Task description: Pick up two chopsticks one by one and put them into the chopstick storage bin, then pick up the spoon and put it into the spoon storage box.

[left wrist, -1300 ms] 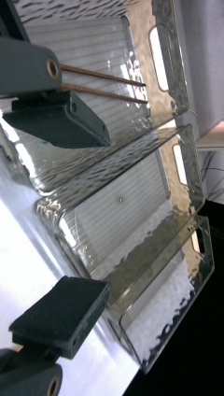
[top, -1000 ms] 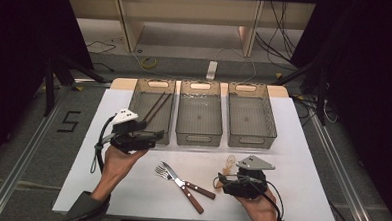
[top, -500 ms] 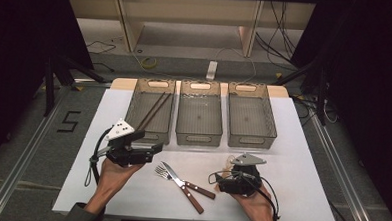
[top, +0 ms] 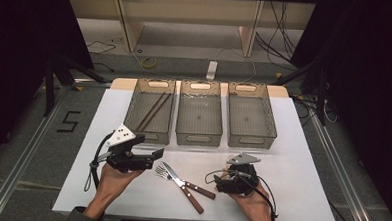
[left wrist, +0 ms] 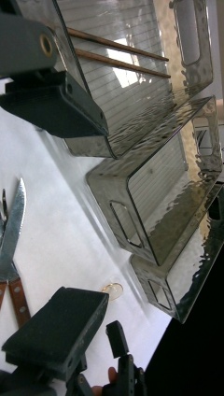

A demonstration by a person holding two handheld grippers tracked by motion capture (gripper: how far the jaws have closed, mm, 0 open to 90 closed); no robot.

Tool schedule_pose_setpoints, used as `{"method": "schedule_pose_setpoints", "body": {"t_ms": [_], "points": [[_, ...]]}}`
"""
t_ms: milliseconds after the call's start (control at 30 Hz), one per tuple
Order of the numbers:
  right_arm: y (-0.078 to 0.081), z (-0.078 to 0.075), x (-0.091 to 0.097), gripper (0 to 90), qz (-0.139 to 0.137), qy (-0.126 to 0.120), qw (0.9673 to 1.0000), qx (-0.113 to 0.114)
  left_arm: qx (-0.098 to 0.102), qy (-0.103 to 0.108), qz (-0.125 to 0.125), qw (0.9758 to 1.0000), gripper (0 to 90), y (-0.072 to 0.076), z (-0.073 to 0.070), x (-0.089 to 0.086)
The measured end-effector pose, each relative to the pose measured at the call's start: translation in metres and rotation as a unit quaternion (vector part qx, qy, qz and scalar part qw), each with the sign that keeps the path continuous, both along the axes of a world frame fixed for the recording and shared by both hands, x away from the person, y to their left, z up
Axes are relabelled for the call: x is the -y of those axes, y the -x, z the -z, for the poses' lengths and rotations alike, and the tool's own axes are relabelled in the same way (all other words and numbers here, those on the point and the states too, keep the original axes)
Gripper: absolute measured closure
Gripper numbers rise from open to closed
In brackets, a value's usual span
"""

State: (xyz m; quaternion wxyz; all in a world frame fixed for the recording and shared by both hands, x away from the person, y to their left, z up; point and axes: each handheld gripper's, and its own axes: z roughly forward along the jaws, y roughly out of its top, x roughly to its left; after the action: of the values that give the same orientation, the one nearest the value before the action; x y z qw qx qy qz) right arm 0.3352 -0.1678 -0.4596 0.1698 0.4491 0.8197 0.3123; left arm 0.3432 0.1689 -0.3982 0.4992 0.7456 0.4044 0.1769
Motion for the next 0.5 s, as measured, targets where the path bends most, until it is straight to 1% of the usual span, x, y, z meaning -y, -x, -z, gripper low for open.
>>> {"method": "schedule_pose_setpoints", "body": {"t_ms": [233,333,400,433,500], "points": [[-0.002,0.003,-0.004,21.3,0.002,0.009,0.9999,-0.012,0.002,0.002,0.002,1.0,15.9,0.006,0.001,-0.001],[-0.004,0.006,-0.007,21.4,0.002,0.021,0.9996,-0.017,-0.001,-0.002,0.005,1.0,15.9,0.006,0.002,0.0],[-0.005,0.008,-0.008,21.4,0.003,0.029,0.9994,-0.021,-0.003,-0.001,0.006,1.0,15.9,0.006,0.003,0.0],[-0.006,0.01,-0.008,21.5,0.003,0.036,0.9991,-0.021,-0.002,-0.001,0.005,1.0,15.9,0.006,0.003,0.0],[-0.007,0.012,-0.008,21.8,0.005,0.043,0.9988,-0.024,0.002,-0.006,0.005,1.0,16.0,0.008,0.003,0.001]]}}
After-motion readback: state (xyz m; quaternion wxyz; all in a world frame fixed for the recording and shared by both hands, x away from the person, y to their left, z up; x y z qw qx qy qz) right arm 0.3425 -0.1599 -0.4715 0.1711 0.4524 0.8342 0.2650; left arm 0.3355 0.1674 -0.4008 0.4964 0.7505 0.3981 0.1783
